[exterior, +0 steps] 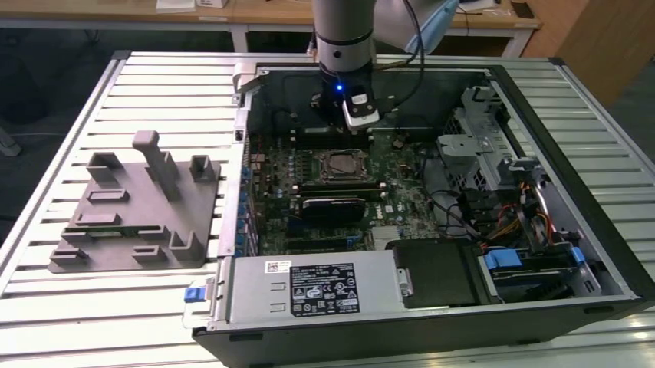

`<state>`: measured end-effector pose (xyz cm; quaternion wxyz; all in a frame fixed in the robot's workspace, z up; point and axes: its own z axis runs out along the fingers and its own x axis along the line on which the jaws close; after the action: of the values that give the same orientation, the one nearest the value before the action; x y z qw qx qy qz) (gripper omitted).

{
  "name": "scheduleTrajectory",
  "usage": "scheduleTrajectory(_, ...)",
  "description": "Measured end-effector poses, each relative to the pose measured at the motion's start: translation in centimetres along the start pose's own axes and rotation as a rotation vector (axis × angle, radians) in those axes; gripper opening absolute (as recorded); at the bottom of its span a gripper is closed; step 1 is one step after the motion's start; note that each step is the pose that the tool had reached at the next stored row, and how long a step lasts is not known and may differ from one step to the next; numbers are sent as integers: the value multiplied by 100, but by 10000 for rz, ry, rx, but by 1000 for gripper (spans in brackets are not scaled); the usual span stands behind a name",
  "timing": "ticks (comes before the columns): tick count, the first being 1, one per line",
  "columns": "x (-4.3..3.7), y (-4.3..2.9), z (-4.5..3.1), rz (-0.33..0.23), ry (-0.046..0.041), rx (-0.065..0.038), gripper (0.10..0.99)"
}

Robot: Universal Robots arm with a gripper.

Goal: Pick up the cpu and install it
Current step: 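Install the first cpu locking lever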

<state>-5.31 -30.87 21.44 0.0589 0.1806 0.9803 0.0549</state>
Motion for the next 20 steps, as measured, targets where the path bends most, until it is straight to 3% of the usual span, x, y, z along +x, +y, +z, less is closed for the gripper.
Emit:
scheduleTrajectory(6,-1,0,0,-3,4,44,106)
scheduleTrajectory(8,-2,-3,2,-12,28,168,106)
scheduleTrajectory(14,-23,-49,2,-56,109,683,106)
scheduleTrajectory(20,-68,-168,-1,-76,170,966,106)
